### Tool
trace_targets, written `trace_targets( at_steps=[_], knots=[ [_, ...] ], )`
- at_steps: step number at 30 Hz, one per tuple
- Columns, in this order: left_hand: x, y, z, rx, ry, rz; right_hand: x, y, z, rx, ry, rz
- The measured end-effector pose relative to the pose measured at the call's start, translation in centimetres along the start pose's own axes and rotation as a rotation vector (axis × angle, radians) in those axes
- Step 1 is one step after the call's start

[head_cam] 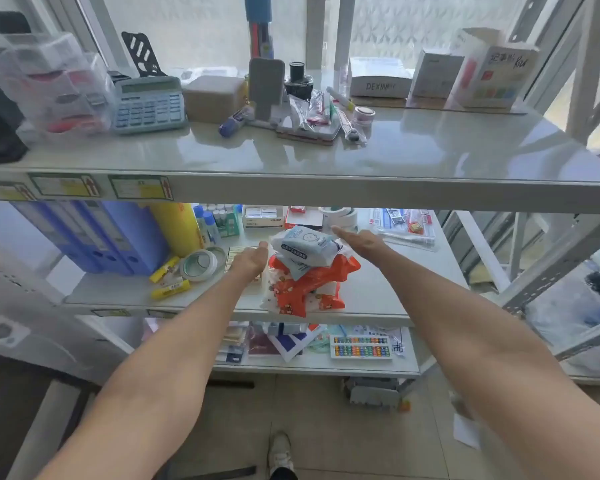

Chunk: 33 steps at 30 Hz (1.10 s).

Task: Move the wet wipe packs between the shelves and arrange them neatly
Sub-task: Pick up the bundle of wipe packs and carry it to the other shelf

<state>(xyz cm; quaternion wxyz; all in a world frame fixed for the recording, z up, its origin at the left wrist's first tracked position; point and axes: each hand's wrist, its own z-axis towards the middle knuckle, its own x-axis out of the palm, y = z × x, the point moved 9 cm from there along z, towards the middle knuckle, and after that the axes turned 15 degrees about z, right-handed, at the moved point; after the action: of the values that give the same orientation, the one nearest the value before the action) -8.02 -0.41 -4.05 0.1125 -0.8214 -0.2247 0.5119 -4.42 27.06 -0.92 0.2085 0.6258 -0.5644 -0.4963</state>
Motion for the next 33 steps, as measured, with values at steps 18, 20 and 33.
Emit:
trace_targets(
  at_steps=[18, 20, 33],
  knots=[
    [8.2, -1.4, 4.8, 0.052, 0.616, -0.495, 5.1, -2.3, 4.5, 0.410, 0.419, 0.197],
    [8.4, -1.8, 4.7, 0.056, 0.626, -0.528, 5.2, -2.7, 4.9, 0.440, 0.442, 0.223],
    [9.9, -2.0, 8.6, 0.089, 0.559, -0.577, 6.3, -5.2, 6.4, 0.524, 0.484, 0.347]
  ],
)
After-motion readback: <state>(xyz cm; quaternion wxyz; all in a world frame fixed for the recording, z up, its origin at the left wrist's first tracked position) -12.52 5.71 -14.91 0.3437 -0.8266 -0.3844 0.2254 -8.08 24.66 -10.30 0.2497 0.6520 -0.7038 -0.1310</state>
